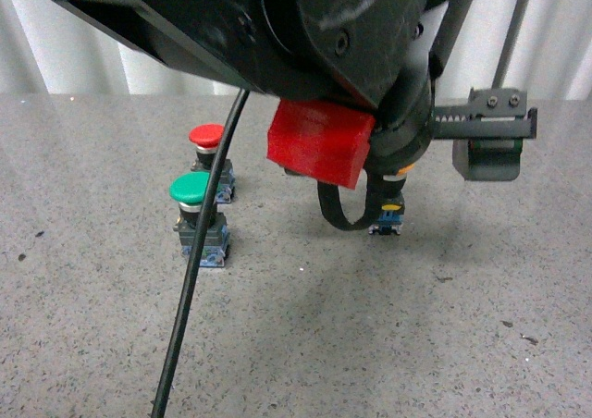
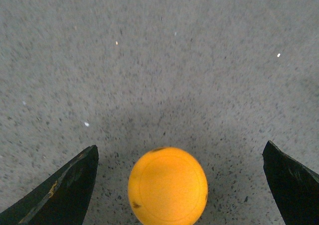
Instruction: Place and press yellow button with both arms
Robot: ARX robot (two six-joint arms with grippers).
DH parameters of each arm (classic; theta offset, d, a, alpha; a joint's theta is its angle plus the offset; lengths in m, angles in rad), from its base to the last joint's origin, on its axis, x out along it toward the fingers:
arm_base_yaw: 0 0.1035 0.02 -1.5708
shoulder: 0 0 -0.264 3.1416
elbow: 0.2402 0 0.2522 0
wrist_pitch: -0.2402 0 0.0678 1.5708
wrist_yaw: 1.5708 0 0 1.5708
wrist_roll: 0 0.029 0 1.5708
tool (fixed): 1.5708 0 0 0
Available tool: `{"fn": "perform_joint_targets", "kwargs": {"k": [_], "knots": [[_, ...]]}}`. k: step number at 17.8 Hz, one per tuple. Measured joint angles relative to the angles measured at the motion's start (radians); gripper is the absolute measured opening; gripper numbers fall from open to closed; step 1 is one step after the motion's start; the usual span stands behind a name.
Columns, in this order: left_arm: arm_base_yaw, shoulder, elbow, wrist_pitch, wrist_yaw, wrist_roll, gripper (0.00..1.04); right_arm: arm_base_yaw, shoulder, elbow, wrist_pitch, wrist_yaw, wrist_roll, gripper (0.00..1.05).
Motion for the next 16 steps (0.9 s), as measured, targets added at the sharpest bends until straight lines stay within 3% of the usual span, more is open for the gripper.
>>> {"fn": "perform_joint_targets", "kwargs": {"k": [3, 7, 10, 13, 14, 16], "knots": [[0.049, -0.156, -0.088, 0.111, -0.063, 0.138, 0.98, 0.000, 0.000, 0.000, 0.000, 0.000, 0.000, 0.98], [0.191, -0.481, -0.376, 0.347, -0.153, 0.465, 0.98, 0.000, 0.000, 0.000, 0.000, 0.000, 0.000, 0.98], [0.207, -0.576, -0.446, 0.364, -0.142, 0.540, 0.98, 0.000, 0.000, 0.000, 0.000, 0.000, 0.000, 0.98], [0.238, -0.848, -0.632, 0.303, -0.126, 0.670, 0.98, 0.000, 0.000, 0.000, 0.000, 0.000, 0.000, 0.98], [0.260, -0.946, -0.716, 0.307, -0.145, 0.619, 0.89, 0.000, 0.000, 0.000, 0.000, 0.000, 0.000, 0.98], [0.368, -1.153, -0.916, 0.317, -0.095, 0.431, 0.65, 0.000, 0.000, 0.000, 0.000, 0.000, 0.000, 0.98]]}}
